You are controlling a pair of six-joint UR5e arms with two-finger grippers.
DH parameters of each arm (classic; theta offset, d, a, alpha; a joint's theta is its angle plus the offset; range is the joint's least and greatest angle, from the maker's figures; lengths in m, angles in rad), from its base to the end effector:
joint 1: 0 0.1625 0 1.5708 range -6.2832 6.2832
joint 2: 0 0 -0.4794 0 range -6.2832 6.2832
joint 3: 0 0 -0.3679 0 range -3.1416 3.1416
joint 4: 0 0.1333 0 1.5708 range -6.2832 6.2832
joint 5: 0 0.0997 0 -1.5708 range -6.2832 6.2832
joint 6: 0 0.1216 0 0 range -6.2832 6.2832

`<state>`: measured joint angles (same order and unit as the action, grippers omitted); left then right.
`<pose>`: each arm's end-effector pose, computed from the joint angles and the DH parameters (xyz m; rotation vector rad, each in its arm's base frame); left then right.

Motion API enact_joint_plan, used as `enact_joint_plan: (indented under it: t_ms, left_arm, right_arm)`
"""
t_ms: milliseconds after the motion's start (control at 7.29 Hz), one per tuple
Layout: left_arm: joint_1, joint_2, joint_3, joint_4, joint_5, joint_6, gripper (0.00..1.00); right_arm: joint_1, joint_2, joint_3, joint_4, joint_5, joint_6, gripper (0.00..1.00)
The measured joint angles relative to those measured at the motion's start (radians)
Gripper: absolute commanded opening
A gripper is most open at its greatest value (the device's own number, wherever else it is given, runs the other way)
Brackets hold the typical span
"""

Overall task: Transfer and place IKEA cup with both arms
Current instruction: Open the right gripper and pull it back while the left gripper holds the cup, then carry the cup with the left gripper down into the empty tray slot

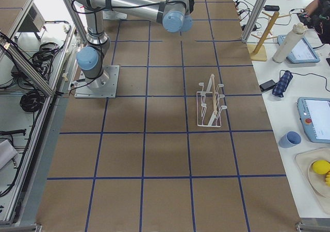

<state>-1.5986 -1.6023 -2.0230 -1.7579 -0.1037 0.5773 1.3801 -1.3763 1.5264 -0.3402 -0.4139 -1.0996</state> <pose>-0.2660 -0.4195 0.4184 0.0990 -1.4865 -0.0479 0.1592 -0.4659 0.4707 0.0667 1.6601 0.3909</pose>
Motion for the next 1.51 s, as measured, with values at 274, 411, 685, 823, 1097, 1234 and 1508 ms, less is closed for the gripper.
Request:
enact_joint_plan:
  t_ms: [274, 411, 685, 823, 1097, 1234, 1508]
  left_arm:
    - [0.001, 0.004, -0.002, 0.025, 0.001, -0.002, 0.00]
    - [0.001, 0.005, -0.002, 0.027, 0.002, -0.001, 0.00]
    - [0.002, 0.008, -0.002, 0.028, 0.003, -0.001, 0.00]
    - [0.004, 0.010, -0.001, 0.028, 0.005, -0.001, 0.00]
    - [0.049, 0.020, 0.003, 0.027, 0.094, -0.009, 0.00]
    - [0.104, 0.038, 0.006, 0.026, 0.232, -0.015, 0.00]
    - [0.237, 0.083, 0.009, 0.049, 0.601, -0.016, 0.00]
  right_arm:
    - [0.000, -0.002, 0.000, 0.016, -0.001, 0.001, 1.00]
    - [0.000, -0.002, -0.003, 0.021, -0.001, 0.001, 1.00]
    - [-0.007, 0.003, -0.013, 0.024, -0.001, 0.006, 1.00]
    - [-0.019, 0.006, -0.017, 0.024, -0.001, 0.008, 1.00]
    - [-0.082, 0.006, -0.030, 0.025, -0.006, 0.010, 1.00]
    - [-0.111, 0.004, -0.034, 0.023, -0.016, 0.008, 1.00]
    - [-0.135, -0.005, -0.034, 0.010, -0.042, 0.007, 1.00]
